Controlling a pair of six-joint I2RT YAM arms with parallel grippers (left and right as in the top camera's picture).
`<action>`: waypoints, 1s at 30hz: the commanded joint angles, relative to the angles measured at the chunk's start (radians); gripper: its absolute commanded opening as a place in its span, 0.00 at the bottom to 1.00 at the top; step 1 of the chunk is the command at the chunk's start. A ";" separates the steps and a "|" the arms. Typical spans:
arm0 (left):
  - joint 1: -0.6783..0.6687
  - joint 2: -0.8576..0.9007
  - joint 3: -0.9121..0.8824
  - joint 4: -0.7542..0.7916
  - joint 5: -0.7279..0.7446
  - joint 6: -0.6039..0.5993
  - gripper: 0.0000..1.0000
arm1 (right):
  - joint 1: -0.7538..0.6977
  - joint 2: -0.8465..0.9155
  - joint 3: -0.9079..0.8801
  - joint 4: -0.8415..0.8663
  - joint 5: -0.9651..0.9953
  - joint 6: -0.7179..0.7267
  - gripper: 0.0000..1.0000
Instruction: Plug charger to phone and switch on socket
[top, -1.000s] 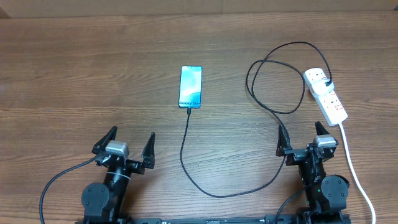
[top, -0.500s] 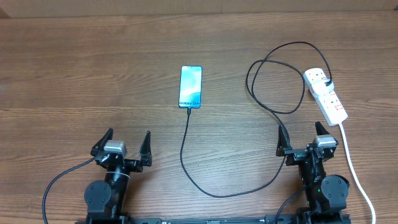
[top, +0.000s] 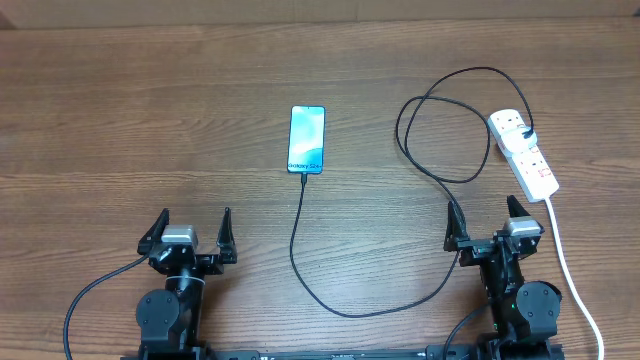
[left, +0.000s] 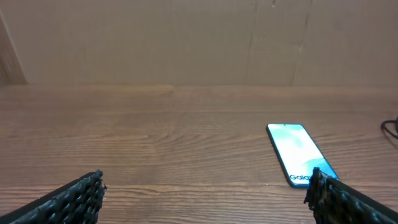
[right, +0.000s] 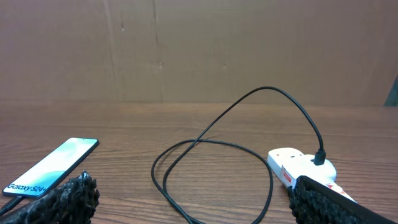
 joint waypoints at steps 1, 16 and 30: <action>0.007 -0.013 -0.007 0.000 -0.001 0.050 1.00 | 0.003 -0.010 -0.010 0.005 0.008 -0.004 1.00; 0.004 -0.013 -0.007 0.000 -0.003 0.047 0.99 | 0.003 -0.010 -0.010 0.005 0.008 -0.004 1.00; 0.004 -0.012 -0.007 0.003 -0.009 0.059 1.00 | 0.003 -0.010 -0.010 0.005 0.008 -0.004 1.00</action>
